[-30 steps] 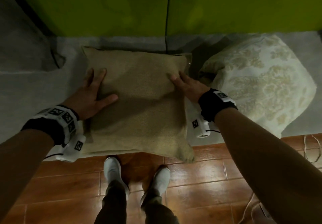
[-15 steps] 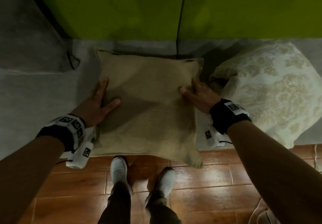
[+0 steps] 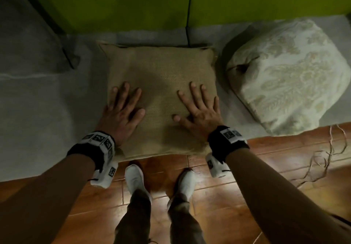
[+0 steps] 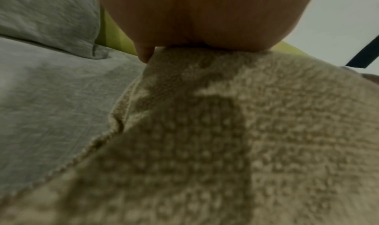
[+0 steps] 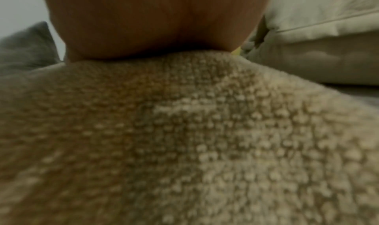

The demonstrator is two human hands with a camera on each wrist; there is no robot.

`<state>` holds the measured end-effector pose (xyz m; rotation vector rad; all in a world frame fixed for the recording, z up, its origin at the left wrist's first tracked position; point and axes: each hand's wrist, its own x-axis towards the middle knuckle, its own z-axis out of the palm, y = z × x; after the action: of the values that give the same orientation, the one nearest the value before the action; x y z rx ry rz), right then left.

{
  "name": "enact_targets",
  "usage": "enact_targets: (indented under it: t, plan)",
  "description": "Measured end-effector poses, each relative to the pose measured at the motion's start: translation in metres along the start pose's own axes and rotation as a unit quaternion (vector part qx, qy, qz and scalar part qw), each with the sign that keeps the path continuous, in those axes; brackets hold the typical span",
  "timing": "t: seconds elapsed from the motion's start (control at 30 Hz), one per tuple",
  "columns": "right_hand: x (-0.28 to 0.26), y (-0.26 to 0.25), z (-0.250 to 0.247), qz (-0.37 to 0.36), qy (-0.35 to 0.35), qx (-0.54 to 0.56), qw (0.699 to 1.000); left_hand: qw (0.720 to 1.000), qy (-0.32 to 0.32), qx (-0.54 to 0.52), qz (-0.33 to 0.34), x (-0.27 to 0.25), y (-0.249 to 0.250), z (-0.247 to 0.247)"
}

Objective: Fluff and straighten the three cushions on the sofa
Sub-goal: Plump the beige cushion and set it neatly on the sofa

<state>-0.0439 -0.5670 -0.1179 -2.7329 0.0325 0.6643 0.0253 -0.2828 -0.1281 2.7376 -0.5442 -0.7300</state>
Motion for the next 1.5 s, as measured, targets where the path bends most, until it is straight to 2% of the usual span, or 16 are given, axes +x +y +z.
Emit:
enact_targets:
  t: [0.17,0.23,0.3,0.37,0.47,0.53,0.63,0.8,0.97,1.07,1.13,1.23,1.3,1.33,1.4,1.5]
  plan:
    - [-0.016,0.018,0.009,0.109,-0.043,0.103,0.988,0.999,-0.028,0.026,0.017,-0.004,-0.015,0.0]
    - [-0.028,0.029,0.004,0.161,-0.071,0.163,0.971,1.0,-0.015,0.004,0.023,-0.009,-0.014,-0.004]
    - [-0.042,0.032,-0.002,0.187,-0.052,0.182,0.964,0.999,0.018,-0.031,0.032,-0.017,-0.007,-0.01]
    - [-0.056,0.017,-0.012,0.167,0.038,0.166,0.971,0.995,0.081,-0.056,0.028,-0.028,0.005,-0.019]
    - [-0.067,-0.029,-0.014,0.042,0.153,0.105,0.982,0.99,0.127,-0.042,0.054,-0.041,0.023,-0.018]
    - [-0.061,-0.05,0.002,-0.039,0.11,0.011,0.993,0.992,0.095,-0.001,0.083,-0.044,0.019,-0.003]
    - [-0.043,-0.044,0.027,-0.044,0.0,-0.06,0.997,0.996,0.023,0.057,0.06,-0.037,-0.011,0.017]
    - [-0.039,-0.018,0.037,0.018,-0.007,-0.069,0.997,0.99,0.001,0.12,0.073,-0.028,-0.026,0.019]
    - [-0.067,0.031,0.028,0.123,-0.101,-0.065,0.985,0.989,-0.014,0.143,0.043,-0.029,-0.034,0.015]
    - [-0.094,0.06,0.011,0.13,-0.153,-0.018,0.979,0.991,-0.026,0.11,0.069,-0.043,-0.04,0.007]
    - [-0.11,0.068,-0.004,0.104,-0.117,0.017,0.987,0.992,-0.01,0.064,0.11,-0.056,-0.039,-0.006]
    - [-0.11,0.05,-0.024,0.044,0.047,0.076,0.995,0.988,0.092,0.009,0.126,-0.069,-0.018,-0.023]
    - [-0.09,0.022,-0.028,-0.019,0.132,0.082,0.988,0.985,0.129,-0.026,0.108,-0.066,0.012,-0.023]
    - [-0.076,0.008,-0.026,-0.041,0.137,0.074,0.987,0.988,0.12,-0.04,0.088,-0.062,0.025,-0.018]
    - [-0.052,-0.006,-0.012,-0.05,0.067,0.042,0.996,0.996,0.059,-0.071,0.014,-0.051,0.035,0.0]
    - [-0.038,0.011,0.02,-0.029,-0.012,-0.001,1.0,0.997,0.006,-0.048,-0.054,-0.045,0.023,0.026]
